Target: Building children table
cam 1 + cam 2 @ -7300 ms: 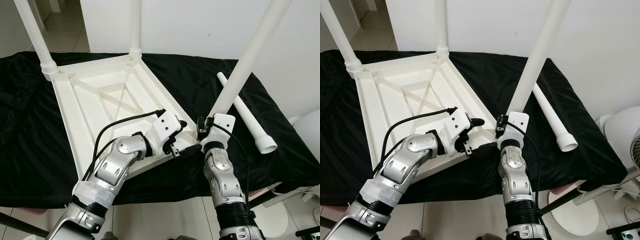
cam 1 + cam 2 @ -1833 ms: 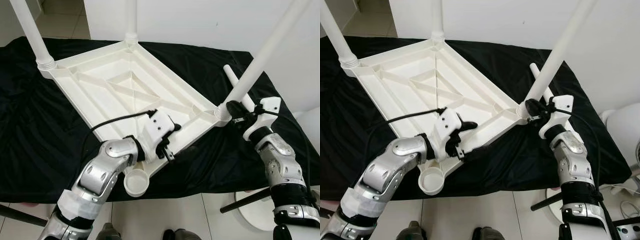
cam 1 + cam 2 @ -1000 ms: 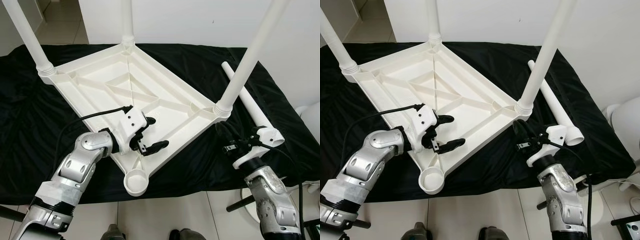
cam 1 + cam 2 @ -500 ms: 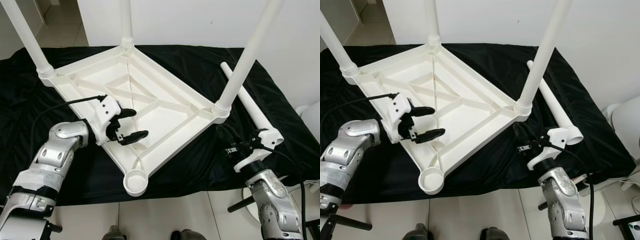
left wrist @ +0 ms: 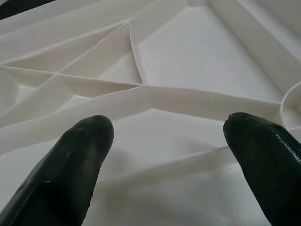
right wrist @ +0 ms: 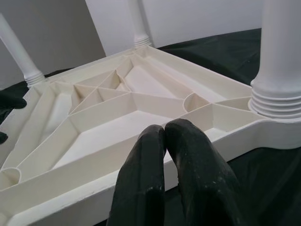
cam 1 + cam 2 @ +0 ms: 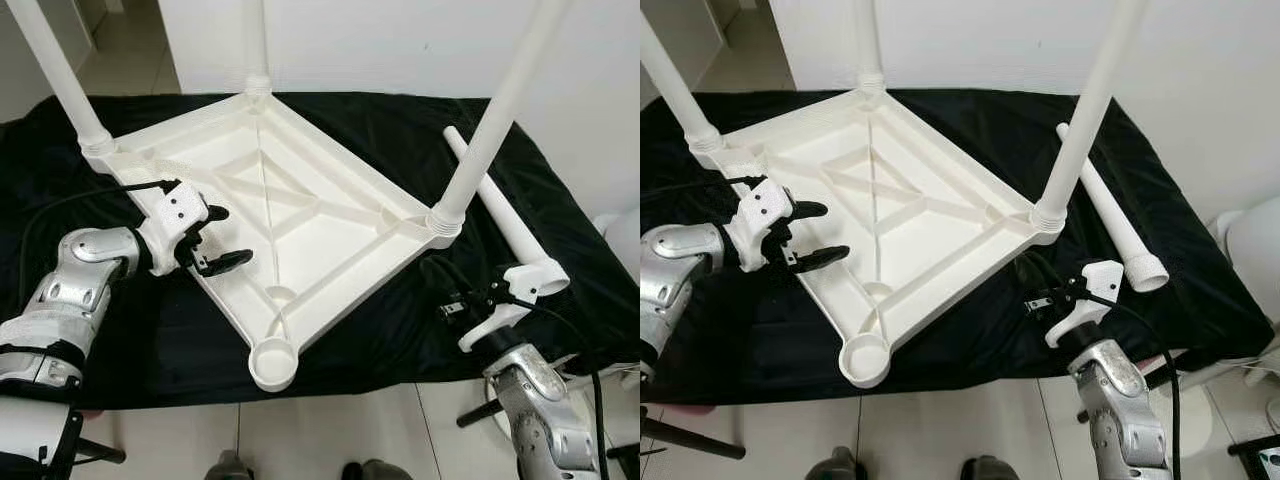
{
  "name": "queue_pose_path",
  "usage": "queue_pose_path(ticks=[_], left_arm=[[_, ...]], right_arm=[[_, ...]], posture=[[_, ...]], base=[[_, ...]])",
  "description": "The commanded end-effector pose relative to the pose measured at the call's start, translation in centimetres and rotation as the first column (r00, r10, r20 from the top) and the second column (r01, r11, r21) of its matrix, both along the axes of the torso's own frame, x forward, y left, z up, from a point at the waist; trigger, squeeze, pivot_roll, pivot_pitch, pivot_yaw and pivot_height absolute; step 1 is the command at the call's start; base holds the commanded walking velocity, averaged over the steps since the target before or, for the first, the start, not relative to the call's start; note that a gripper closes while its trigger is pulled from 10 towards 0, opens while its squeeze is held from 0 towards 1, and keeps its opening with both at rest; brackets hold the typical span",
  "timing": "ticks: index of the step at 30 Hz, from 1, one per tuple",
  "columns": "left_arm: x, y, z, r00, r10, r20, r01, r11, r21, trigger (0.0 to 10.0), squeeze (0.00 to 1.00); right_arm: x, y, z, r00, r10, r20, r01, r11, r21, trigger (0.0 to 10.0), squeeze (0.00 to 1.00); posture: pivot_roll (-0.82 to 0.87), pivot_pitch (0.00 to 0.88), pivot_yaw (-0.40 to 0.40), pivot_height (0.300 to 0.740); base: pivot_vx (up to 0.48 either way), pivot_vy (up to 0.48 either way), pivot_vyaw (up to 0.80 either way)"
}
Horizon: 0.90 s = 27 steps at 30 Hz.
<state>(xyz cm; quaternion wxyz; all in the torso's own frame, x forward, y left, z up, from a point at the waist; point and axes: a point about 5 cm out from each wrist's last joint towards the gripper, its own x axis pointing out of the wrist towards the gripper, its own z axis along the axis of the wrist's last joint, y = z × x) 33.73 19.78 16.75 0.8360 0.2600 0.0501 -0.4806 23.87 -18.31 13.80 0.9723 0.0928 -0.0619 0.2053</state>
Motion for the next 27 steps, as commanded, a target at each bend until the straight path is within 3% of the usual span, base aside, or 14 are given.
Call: queue_pose_path(ticks=[1,12,19,27], left_arm=[[-1.5,-0.5,-0.8,0.965,-0.236,-0.116,0.244,0.968,0.055,10.0,0.0],[-1.7,-0.6,-1.5,0.916,-0.367,-0.161,0.39,0.91,0.14,10.0,0.0],[-1.7,-0.9,-2.3,0.899,-0.393,-0.194,0.426,0.888,0.174,10.0,0.0],[-0.8,-2.0,-2.3,0.911,-0.375,-0.169,0.403,0.896,0.185,10.0,0.0]], right_arm=[[-0.4,-0.1,0.0,1.0,0.012,-0.007,-0.013,1.0,-0.009,10.0,0.0],[-0.7,-0.3,-0.2,0.999,0.037,-0.025,-0.038,0.998,-0.04,10.0,0.0],[-0.8,-0.2,-0.1,0.998,0.053,-0.026,-0.054,0.997,-0.052,10.0,0.0],[-1.0,-0.2,0.1,0.998,0.052,-0.025,-0.053,0.997,-0.056,10.0,0.0]], posture=[[0.04,0.014,-0.013,0.74],[0.04,0.01,-0.015,0.74],[0.03,0.017,-0.008,0.74],[0.01,0.025,-0.002,0.74]], base=[[0.0,0.0,0.0],[0.0,0.0,0.0],[0.0,0.0,0.0],[0.0,0.0,0.0]])
